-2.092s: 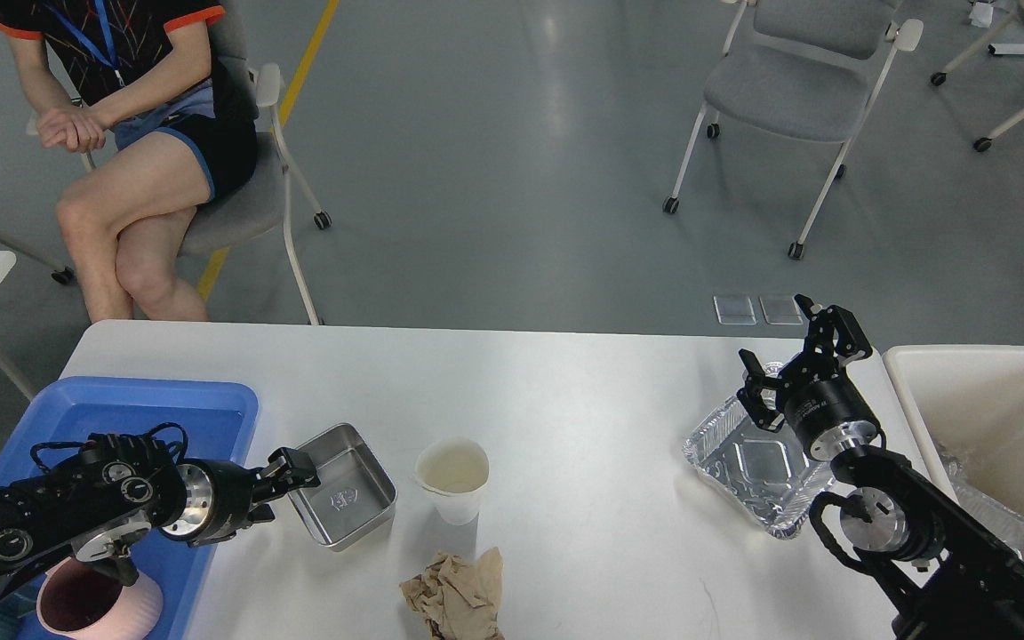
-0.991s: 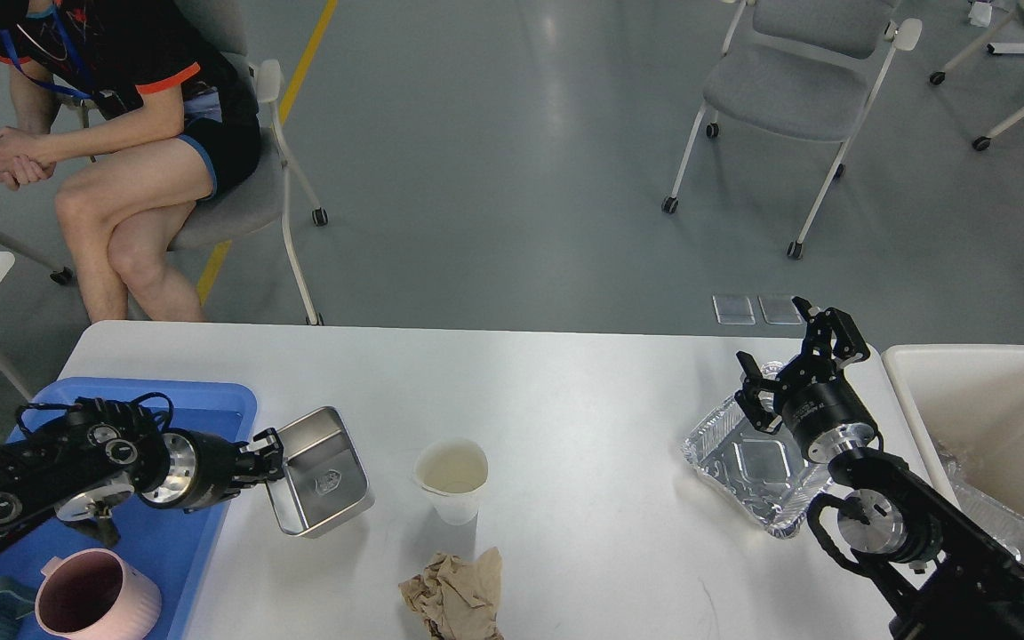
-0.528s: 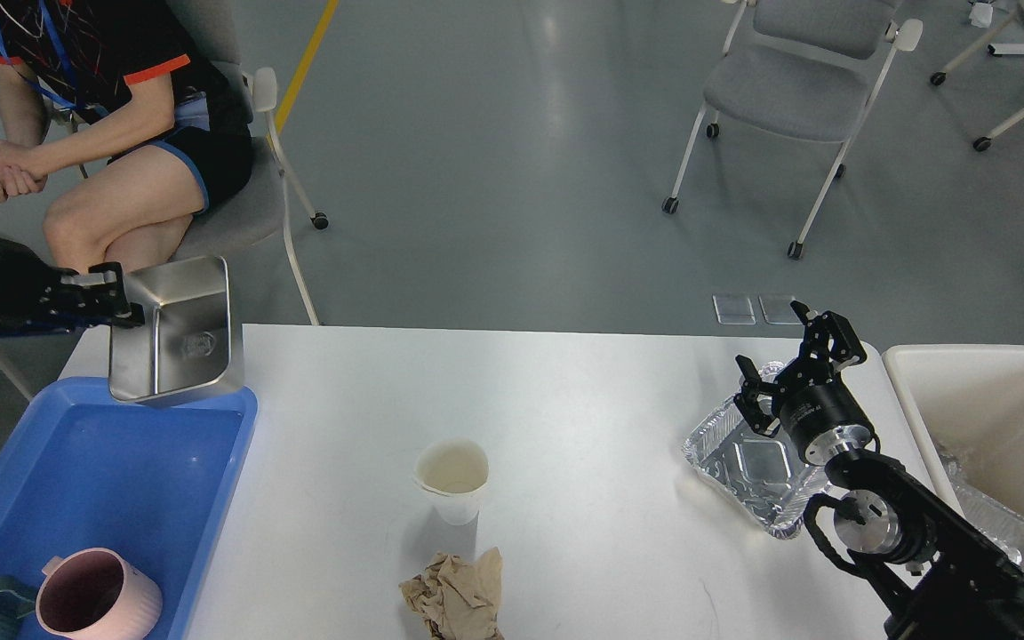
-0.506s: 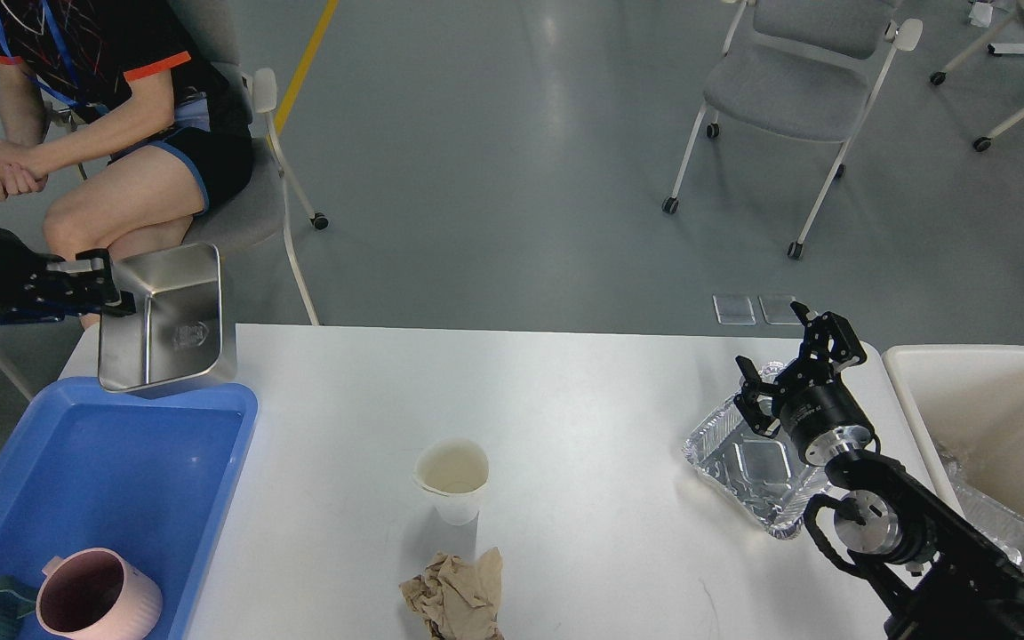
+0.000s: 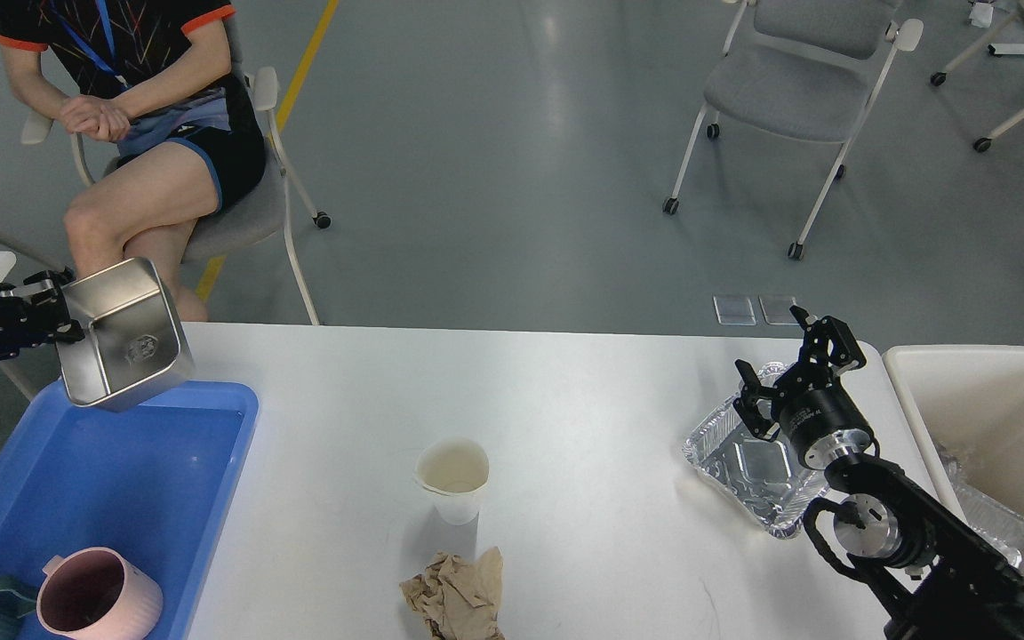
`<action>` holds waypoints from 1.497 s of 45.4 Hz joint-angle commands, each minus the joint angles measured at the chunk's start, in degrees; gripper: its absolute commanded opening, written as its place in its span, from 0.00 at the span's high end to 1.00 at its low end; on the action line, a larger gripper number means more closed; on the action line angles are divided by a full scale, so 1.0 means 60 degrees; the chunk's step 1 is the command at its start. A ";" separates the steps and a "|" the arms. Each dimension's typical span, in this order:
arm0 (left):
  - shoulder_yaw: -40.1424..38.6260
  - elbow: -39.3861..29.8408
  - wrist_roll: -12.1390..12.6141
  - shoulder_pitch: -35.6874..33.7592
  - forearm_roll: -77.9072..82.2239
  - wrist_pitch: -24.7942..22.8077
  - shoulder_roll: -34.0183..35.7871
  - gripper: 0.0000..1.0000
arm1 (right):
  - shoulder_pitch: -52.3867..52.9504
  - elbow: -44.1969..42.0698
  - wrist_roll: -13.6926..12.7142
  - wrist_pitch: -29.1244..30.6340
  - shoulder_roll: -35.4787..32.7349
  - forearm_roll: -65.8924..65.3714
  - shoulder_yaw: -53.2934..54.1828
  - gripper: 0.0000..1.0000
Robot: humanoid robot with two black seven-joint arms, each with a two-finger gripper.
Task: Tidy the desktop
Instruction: 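Lift the steel tin and set it down in the blue tray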
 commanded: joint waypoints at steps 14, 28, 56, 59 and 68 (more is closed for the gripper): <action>-0.0073 0.4825 -0.0238 0.2016 -0.0411 0.1674 -0.2724 0.99 | 0.0014 -0.0047 -0.0006 -0.0001 0.0183 -0.0015 -0.0015 0.00; -0.0014 0.5823 -0.0238 0.2617 -0.0397 0.2685 -0.4337 0.98 | -0.0030 -0.0105 -0.0006 -0.0001 0.0139 -0.0030 -0.0015 0.00; -0.0058 0.5867 -0.0238 0.3071 -0.0734 0.3476 -0.4322 0.38 | 0.0029 -0.0135 -0.0006 -0.0001 0.0169 -0.0030 -0.0030 0.00; -0.0058 0.5867 -0.0267 0.3071 -0.0748 0.3491 -0.4337 0.31 | 0.0014 -0.0120 -0.0006 -0.0001 0.0169 -0.0030 -0.0030 0.00; -0.1198 0.5633 -0.0311 0.2998 -0.1859 0.2688 -0.4235 0.20 | -0.0044 -0.0105 -0.0006 -0.0001 0.0154 -0.0030 -0.0030 0.00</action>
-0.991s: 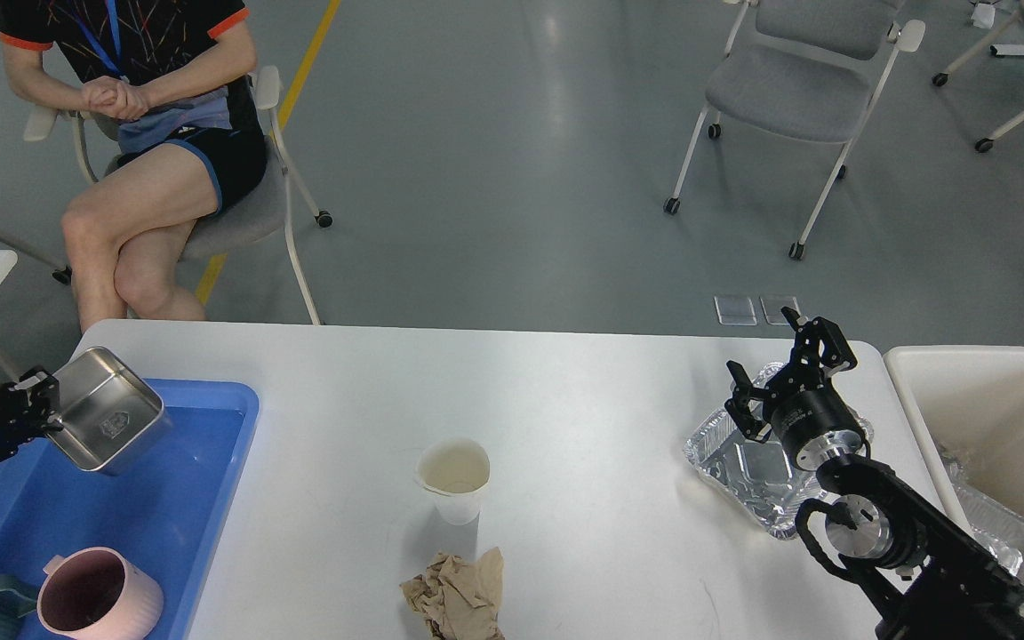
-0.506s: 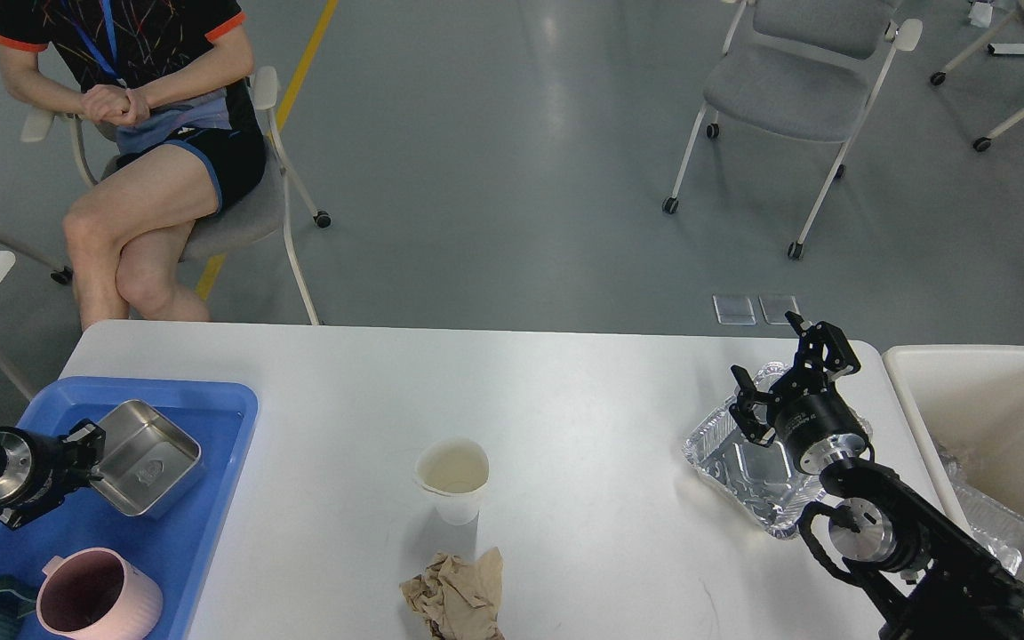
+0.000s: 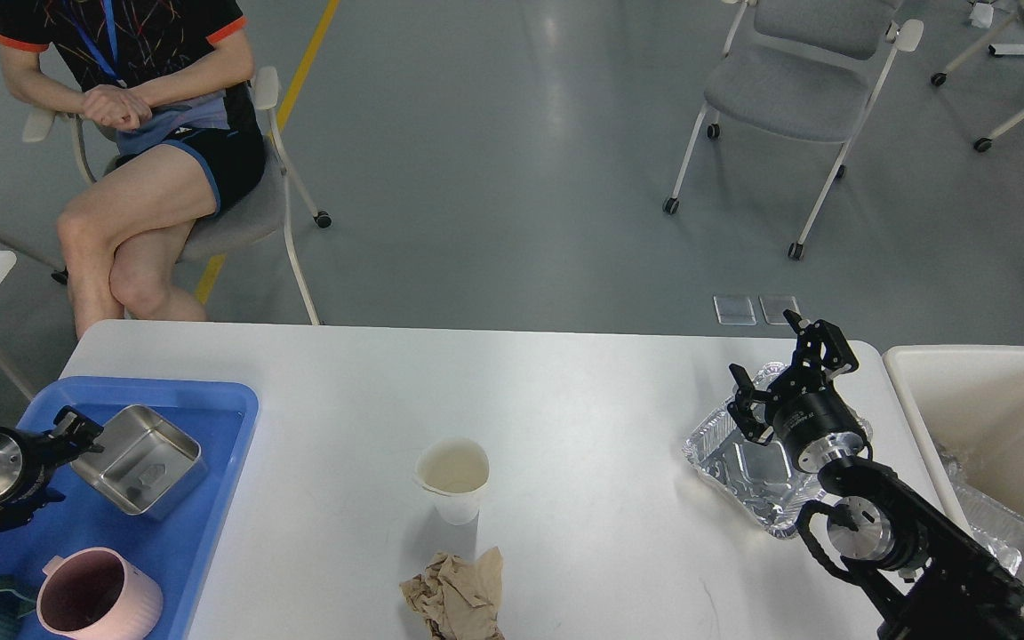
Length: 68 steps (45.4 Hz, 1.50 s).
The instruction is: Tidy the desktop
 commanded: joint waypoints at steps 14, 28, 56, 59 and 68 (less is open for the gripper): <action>-0.2292 -0.0189 0.0100 -0.0962 -0.1452 -0.2486 0.0169 0.07 | 0.0050 0.0000 0.0000 0.0029 -0.0022 -0.0005 -0.0175 0.00; -0.3710 -0.0072 -0.0747 -0.0860 -0.1993 -0.1476 -0.1280 0.06 | 0.0079 -0.0029 0.0000 0.0000 -0.0022 -0.0005 -0.0190 0.00; -0.7331 -0.0028 -0.4455 0.0267 -0.4733 0.0033 -0.5162 0.03 | 0.0050 0.0073 -0.0029 -0.0044 -0.0022 -0.0136 -0.0205 0.00; -0.7448 -0.0043 -0.4470 0.0458 -0.4895 0.0048 -0.5528 0.03 | 0.0050 0.0146 -0.0088 -0.0044 -0.0051 -0.0268 -0.0205 0.00; -0.7639 -0.0233 -0.4455 0.1117 -0.4909 0.0048 -0.5969 0.03 | 0.0269 0.0673 -0.0132 -0.0147 -0.0783 -0.0327 -0.0833 0.00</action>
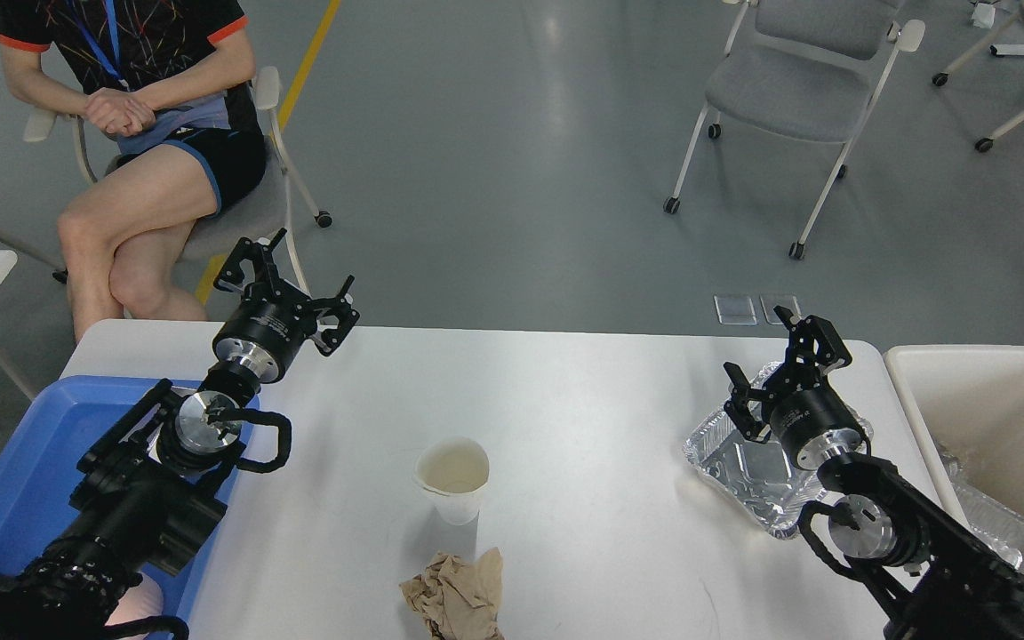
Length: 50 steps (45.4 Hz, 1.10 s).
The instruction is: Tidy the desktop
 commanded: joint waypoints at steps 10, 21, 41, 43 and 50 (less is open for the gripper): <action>-0.0029 -0.1805 0.0021 0.1478 -0.0011 0.0295 0.0053 0.03 | 0.0975 0.0469 -0.0618 -0.0363 -0.1904 0.0059 -0.1937 0.00; -0.0014 -0.2803 0.0021 0.2533 0.0004 0.0545 0.0332 0.03 | 0.2659 0.2387 -0.2729 -0.0275 -0.4921 0.0133 -0.5452 0.00; -0.0073 -0.3492 -0.0008 0.3237 -0.0011 0.0648 0.0567 0.03 | 0.4258 0.6870 -0.2921 0.1775 -1.1293 -0.0043 -0.8414 0.00; -0.0073 -0.3492 -0.0008 0.3223 0.0004 0.0662 0.0537 0.03 | 0.4155 0.7046 -0.2920 0.1819 -1.1806 -0.0043 -0.8399 0.00; -0.0044 -0.3477 -0.0008 0.3222 0.0004 0.0809 0.0464 0.03 | 0.3906 0.6960 -0.2906 0.1806 -1.2219 -0.0656 -0.8399 0.00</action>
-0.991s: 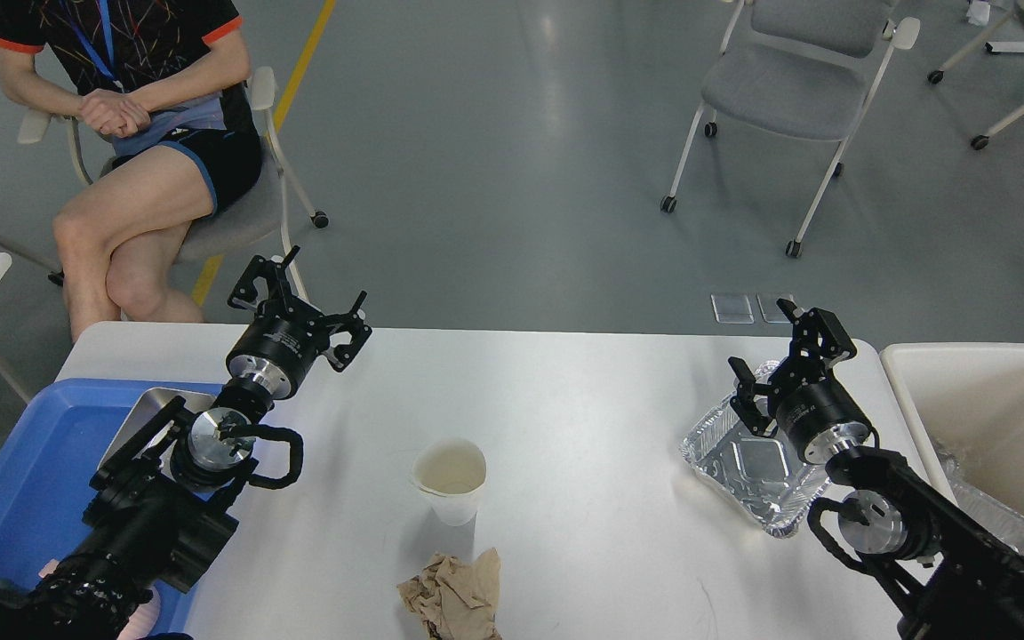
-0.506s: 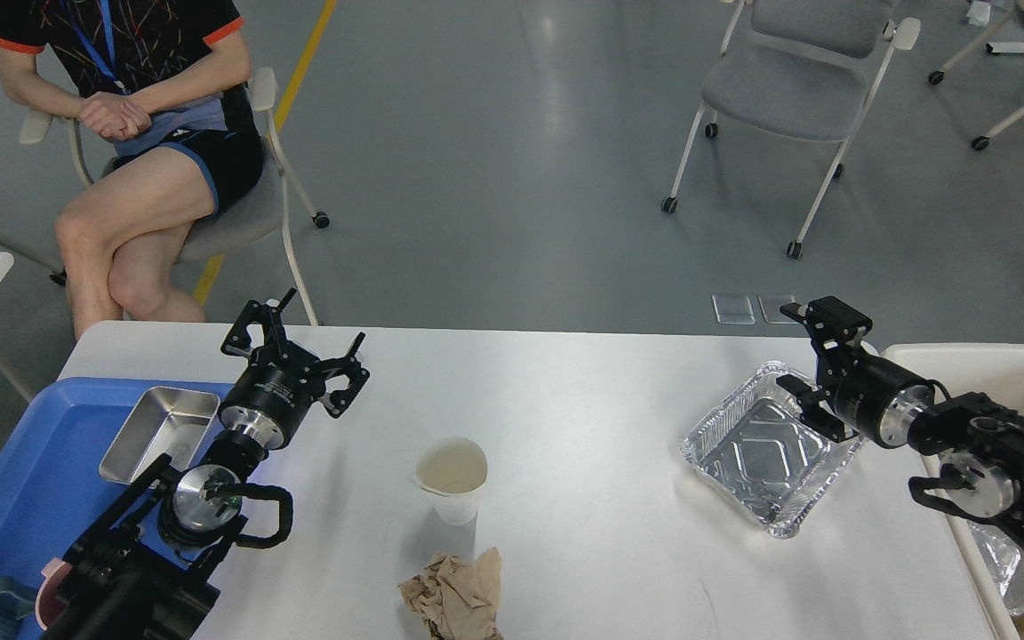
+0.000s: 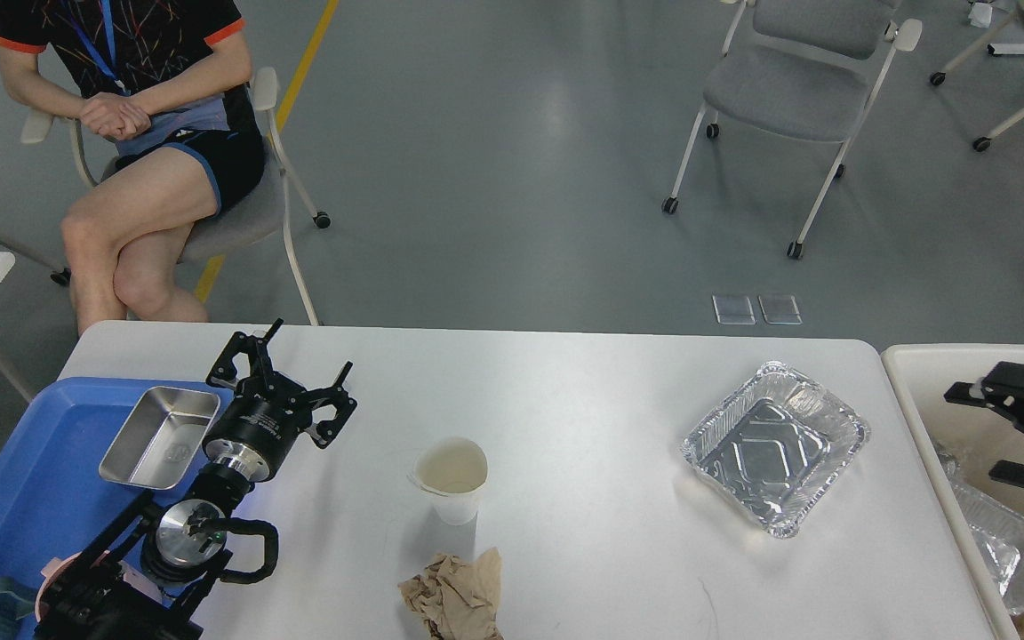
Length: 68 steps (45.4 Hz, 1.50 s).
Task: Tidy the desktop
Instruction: 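Reach the right gripper to the foil tray edge and grasp it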
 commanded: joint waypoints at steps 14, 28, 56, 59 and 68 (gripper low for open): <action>0.0025 0.0014 -0.0002 0.0104 -0.0014 0.0181 0.0059 0.03 | -0.0612 -0.1741 -0.0026 -0.0520 0.2406 -0.2252 0.0037 0.00; 0.0040 0.0014 -0.0002 0.0105 0.0000 0.0299 0.0074 0.03 | -0.0334 -0.1667 -0.0624 -0.0432 0.4104 -0.1800 -0.0007 0.00; 0.0143 0.0131 -0.0002 0.0119 0.0044 0.0533 0.0104 0.03 | -0.0759 -0.1697 -0.1095 -0.2160 0.6522 0.3650 0.0388 0.00; 0.0157 0.0146 -0.0002 0.0119 0.0074 0.0533 0.0104 0.03 | -0.0905 -0.1740 -0.1095 -0.2555 0.6815 0.3958 0.0388 0.00; 0.0187 0.0146 -0.0017 0.0119 0.0103 0.0650 0.0074 0.03 | -0.1272 -0.2618 -0.1139 -0.3639 0.7913 0.5422 0.0388 0.00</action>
